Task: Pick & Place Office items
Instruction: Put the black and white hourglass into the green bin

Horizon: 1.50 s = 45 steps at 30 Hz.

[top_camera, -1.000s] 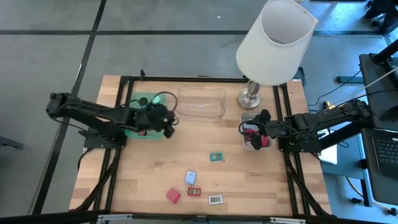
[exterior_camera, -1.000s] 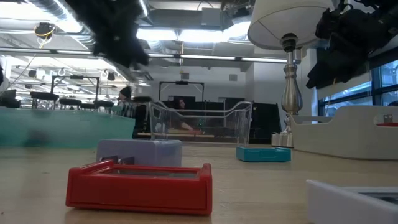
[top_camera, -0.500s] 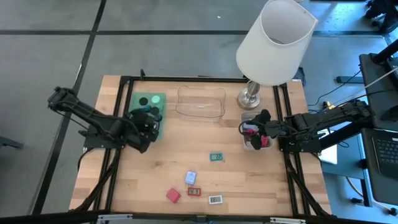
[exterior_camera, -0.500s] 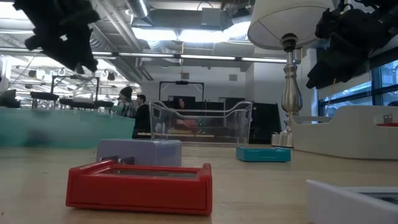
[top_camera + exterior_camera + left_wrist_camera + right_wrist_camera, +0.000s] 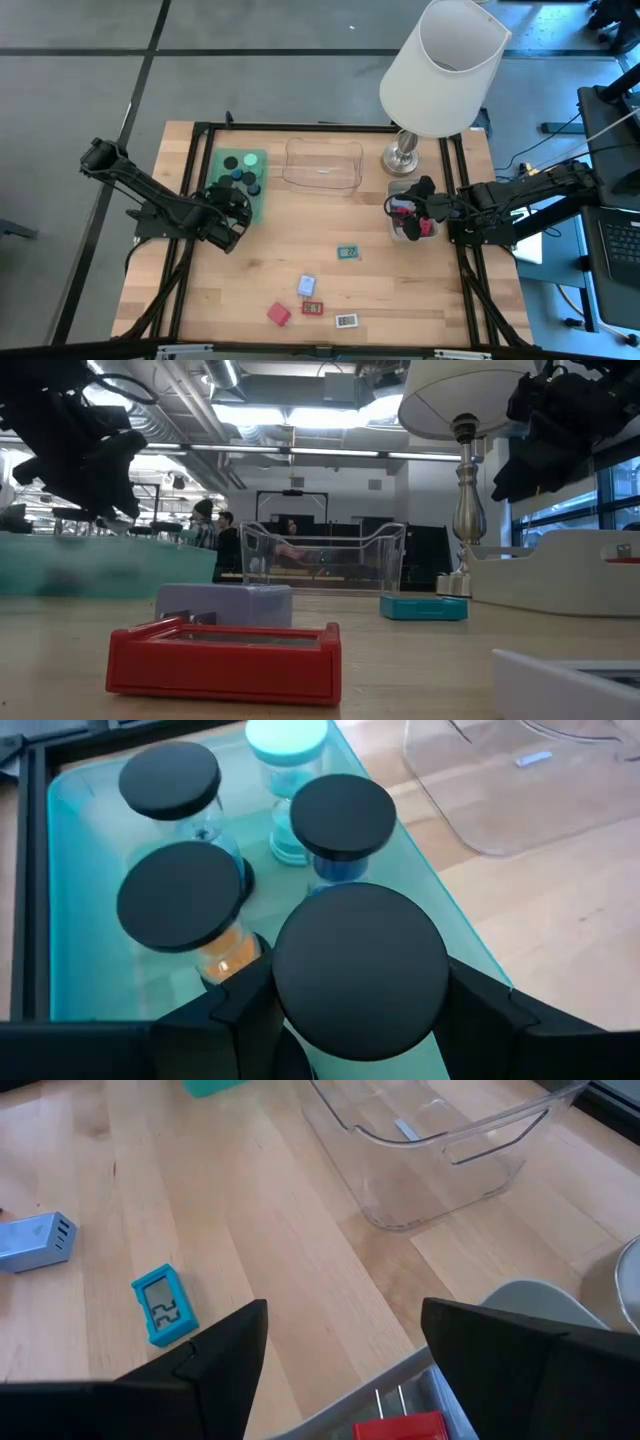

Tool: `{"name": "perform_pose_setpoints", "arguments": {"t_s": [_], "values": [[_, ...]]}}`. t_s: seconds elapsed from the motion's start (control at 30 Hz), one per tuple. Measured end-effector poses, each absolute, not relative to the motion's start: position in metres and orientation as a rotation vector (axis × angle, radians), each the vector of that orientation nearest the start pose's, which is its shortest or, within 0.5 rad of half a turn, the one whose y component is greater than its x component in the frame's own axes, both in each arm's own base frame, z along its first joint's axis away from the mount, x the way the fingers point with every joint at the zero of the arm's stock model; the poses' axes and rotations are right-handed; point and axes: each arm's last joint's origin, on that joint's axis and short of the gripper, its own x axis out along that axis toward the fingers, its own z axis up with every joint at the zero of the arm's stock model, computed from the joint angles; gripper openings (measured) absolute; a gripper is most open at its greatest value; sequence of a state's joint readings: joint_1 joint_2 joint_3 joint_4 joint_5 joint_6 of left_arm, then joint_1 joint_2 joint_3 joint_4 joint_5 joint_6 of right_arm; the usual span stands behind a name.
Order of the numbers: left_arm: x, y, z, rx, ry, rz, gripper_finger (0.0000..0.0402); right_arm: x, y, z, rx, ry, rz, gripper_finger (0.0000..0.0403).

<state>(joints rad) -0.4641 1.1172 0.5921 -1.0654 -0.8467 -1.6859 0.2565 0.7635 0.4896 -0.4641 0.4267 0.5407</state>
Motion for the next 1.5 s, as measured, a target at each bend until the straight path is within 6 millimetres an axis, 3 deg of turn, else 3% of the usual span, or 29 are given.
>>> {"name": "perform_pose_setpoints", "arguments": {"t_s": [0.37,0.83,1.27,1.5], "values": [[0.143,-0.047,0.182,-0.433,0.618,1.05,0.0208,0.149,0.027,0.214,0.27,0.628,-0.343,0.0268],[0.153,-0.053,0.197,-0.461,0.651,0.976,0.0209,0.149,0.027,0.214,0.27,0.628,-0.343,0.0268],[0.167,-0.061,0.174,-0.407,0.713,1.035,0.0209,0.149,0.027,0.214,0.27,0.628,-0.343,0.0268],[0.169,-0.061,0.171,-0.404,0.711,1.051,0.0209,0.149,0.027,0.214,0.27,0.628,-0.343,0.0268]]}}
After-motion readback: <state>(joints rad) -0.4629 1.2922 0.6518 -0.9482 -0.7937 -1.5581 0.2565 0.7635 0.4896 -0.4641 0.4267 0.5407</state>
